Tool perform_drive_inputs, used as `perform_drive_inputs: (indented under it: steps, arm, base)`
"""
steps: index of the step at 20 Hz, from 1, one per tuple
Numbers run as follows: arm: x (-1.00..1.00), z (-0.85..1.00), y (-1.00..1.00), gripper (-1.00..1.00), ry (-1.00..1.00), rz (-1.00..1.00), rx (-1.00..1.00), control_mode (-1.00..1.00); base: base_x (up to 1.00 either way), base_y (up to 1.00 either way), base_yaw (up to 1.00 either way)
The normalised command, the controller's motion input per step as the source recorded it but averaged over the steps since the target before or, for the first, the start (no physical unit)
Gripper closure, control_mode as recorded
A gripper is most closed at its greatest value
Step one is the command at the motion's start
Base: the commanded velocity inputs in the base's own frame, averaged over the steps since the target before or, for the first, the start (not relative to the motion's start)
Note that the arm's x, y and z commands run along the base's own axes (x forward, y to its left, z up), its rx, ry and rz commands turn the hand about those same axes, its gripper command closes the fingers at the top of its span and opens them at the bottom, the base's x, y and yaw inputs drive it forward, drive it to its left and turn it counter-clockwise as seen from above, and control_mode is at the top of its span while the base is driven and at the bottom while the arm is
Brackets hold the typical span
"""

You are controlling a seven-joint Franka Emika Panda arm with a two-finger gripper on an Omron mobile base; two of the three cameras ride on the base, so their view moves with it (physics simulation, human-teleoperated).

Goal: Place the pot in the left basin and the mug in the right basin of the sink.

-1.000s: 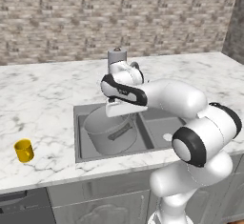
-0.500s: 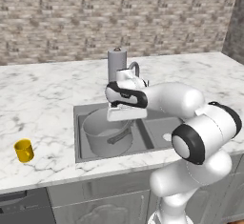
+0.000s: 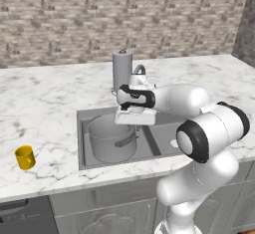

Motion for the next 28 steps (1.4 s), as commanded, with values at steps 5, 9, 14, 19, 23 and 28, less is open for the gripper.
perform_drive_inputs:
  steps: [5,9,14,19,23,28]
  arm:
    - [0.04,-0.01,-0.03,1.00,-0.07,-0.07,0.04,-1.00]
    - [-0.03,0.00,0.00,1.00,-0.07,-0.09,0.00,-1.00]
    - [0.00,0.00,0.00,1.00,-0.02,-0.16,0.00,-1.00]
    - [0.00,0.00,-0.02,1.00,-0.01,-0.21,0.00,-1.00]
    - [0.00,0.00,-0.01,1.00,-0.02,-0.22,0.00,-1.00]
    - [0.00,-0.01,0.00,1.00,0.00,-0.19,0.00,-1.00]
  base:
    - [0.00,0.00,0.00]
    - [0.00,0.00,0.00]
    - [0.00,0.00,0.00]
    - [0.00,0.00,0.00]
    - [0.00,0.00,0.00]
    - [0.00,0.00,0.00]
